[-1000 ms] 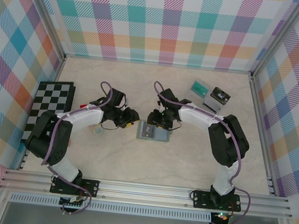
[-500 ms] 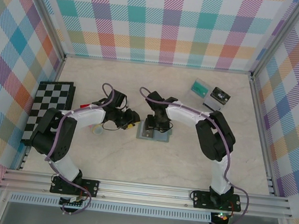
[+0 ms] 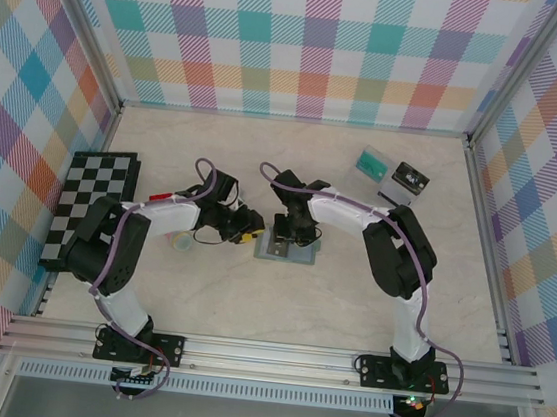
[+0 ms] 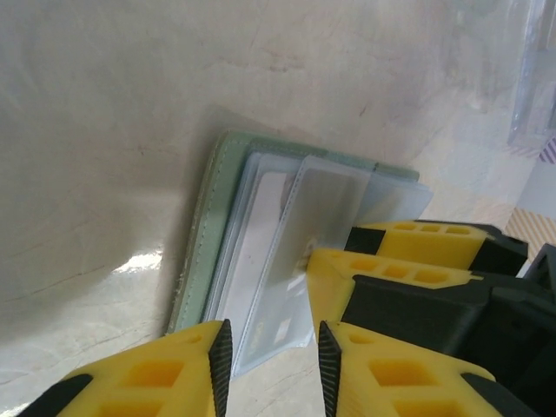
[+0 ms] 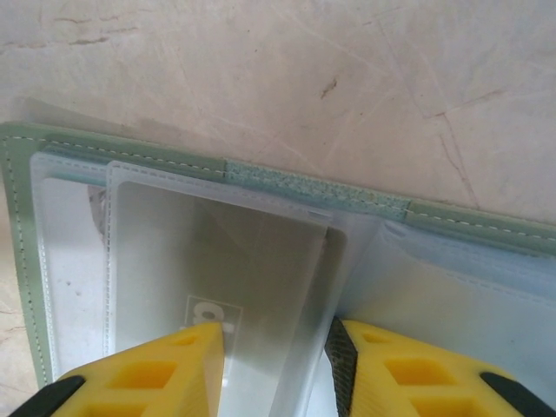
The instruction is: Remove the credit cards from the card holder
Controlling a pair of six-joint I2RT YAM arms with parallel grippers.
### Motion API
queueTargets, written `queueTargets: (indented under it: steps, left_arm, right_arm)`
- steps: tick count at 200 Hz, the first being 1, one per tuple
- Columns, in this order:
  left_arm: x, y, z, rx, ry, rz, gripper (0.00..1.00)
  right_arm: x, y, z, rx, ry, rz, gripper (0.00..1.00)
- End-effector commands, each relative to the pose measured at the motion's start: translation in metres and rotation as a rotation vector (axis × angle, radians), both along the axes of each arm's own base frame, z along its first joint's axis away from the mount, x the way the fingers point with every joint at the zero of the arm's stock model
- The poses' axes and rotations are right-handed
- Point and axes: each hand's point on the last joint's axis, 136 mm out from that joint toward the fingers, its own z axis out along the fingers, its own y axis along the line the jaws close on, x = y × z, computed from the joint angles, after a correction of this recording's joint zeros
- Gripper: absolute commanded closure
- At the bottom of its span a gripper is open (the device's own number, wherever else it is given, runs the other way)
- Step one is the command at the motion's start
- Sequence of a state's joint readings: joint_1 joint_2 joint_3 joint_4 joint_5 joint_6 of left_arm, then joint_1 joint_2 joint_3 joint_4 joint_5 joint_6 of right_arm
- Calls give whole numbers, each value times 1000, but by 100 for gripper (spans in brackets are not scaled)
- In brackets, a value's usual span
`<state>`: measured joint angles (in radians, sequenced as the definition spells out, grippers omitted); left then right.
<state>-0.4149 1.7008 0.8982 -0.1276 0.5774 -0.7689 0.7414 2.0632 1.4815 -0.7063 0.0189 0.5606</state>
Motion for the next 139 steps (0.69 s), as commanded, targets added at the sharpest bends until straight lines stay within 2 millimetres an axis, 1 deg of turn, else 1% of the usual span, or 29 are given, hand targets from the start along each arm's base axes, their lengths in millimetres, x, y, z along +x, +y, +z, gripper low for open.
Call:
queueTargets:
  steps: [1,52,86,106,139]
  left_arm:
    - [-9,-14,-2,-17,16,-62,68]
    - [-17,-25,-11,6,44,-105,71]
    - [-20,-23,-22,35,74,-105,71]
    - [-21,-16,-29,78,85,-94,69]
    - [-21,-16,-32,83,91,-93,69]
  right_arm:
    - [-19,-17,-33,-83,92,-6,64]
    - [-19,-18,-35,-42,105,-31,66]
    - [-19,-15,-34,1,114,-39,68]
    - [-20,-14,-34,21,120,-45,69]
    - [-20,-13,-34,45,128,-51,69]
